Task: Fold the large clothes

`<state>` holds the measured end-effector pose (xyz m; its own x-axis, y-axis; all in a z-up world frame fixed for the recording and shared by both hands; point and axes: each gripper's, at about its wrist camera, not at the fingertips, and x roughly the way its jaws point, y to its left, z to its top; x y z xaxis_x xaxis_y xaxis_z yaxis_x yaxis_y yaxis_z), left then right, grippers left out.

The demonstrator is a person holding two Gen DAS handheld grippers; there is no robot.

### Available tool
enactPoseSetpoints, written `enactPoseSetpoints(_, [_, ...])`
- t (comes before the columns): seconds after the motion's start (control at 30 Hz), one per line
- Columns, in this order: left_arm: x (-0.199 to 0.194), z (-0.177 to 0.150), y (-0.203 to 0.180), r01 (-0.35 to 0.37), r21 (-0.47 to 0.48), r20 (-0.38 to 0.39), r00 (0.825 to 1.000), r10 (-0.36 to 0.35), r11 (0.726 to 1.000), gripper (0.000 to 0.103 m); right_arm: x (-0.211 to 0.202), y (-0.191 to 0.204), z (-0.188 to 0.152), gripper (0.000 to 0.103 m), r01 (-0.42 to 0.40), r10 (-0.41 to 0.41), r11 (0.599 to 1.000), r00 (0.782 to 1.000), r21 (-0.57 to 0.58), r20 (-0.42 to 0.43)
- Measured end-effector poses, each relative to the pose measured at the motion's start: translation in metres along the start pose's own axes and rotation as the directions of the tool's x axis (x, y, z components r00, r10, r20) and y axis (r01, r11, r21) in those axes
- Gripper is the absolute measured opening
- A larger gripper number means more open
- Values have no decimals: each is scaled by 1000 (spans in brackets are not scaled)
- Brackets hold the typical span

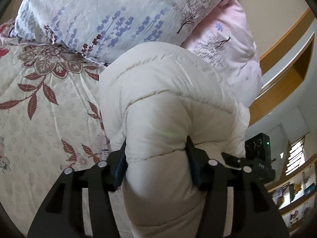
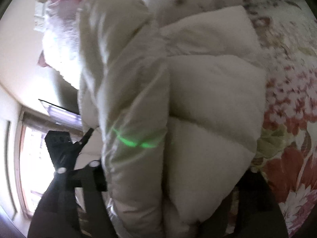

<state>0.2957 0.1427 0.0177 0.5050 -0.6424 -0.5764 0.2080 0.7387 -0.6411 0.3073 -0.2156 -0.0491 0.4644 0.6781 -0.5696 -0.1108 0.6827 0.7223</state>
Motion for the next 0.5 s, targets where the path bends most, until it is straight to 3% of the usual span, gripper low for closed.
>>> enactPoseSetpoints(0.1, [-5, 0, -3, -19, 6, 1, 1000, 19, 1000, 63, -8, 7, 2, 84, 78, -77, 997, 997, -18, 25])
enactPoseSetpoints(0.2, [-26, 0, -13, -85, 64, 61, 995, 81, 994, 62, -32, 24, 1, 86, 183, -174, 981, 977, -61, 119])
enactPoseSetpoints(0.27, [-45, -3, -22, -140, 115, 125, 984, 126, 983, 62, -60, 31, 3, 87, 270, -249, 961, 942, -64, 225])
enactPoseSetpoints(0.33, [-63, -9, -34, -176, 171, 186, 972, 144, 969, 63, -83, 41, 3, 87, 305, -275, 952, 905, -42, 326])
enactPoseSetpoints(0.37, [-69, -12, -42, -190, 197, 207, 967, 148, 962, 63, -91, 42, 4, 87, 295, -263, 955, 900, -41, 349])
enactPoseSetpoints(0.5, [-79, -41, -81, -220, 357, 231, 962, 143, 908, 63, -80, 61, 9, 73, 275, -231, 956, 923, -106, 307])
